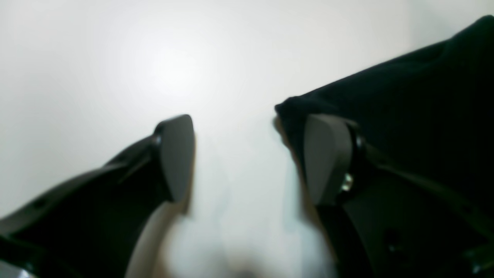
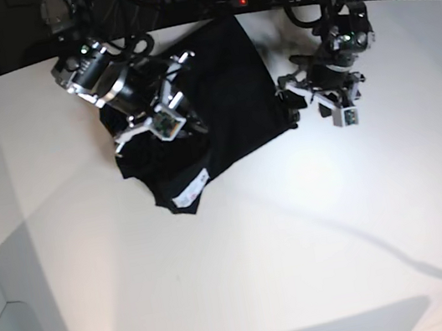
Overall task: Fold the T-shirt properly
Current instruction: 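Fold that end with the right gripper over onto the folded stack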
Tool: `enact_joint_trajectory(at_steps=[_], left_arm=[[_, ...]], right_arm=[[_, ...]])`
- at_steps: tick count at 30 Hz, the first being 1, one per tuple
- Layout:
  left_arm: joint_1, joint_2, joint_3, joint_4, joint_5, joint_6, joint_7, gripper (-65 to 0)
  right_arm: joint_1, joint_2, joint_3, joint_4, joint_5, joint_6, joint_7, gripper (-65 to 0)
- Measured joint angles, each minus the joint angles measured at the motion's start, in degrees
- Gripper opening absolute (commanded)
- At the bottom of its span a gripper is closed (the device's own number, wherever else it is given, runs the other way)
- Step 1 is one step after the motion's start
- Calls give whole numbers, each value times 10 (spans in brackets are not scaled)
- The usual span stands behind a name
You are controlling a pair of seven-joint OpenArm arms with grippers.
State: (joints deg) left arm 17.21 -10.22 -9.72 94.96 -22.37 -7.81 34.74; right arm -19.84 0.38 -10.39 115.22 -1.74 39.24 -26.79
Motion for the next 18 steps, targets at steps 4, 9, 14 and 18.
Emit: enact_joint_trajectory(at_steps=[4,9,14,18], left_arm=[[-1,7,-2,-2,2,0,-4,-219],[-1,6,-2,-2,1,0,-5,-219],[5,2,-4,3,0,0,-4,-219],[15,-1,-6,22,2,1,2,-219]], right_arm=[[1,20,-71,0,1,0,5,-650],[3,21,-114,-6,4,0,5,-650],[35,6,-130,-41,3,0,5,-650],[49,10,-146,-75,-1,0,-2,-650]])
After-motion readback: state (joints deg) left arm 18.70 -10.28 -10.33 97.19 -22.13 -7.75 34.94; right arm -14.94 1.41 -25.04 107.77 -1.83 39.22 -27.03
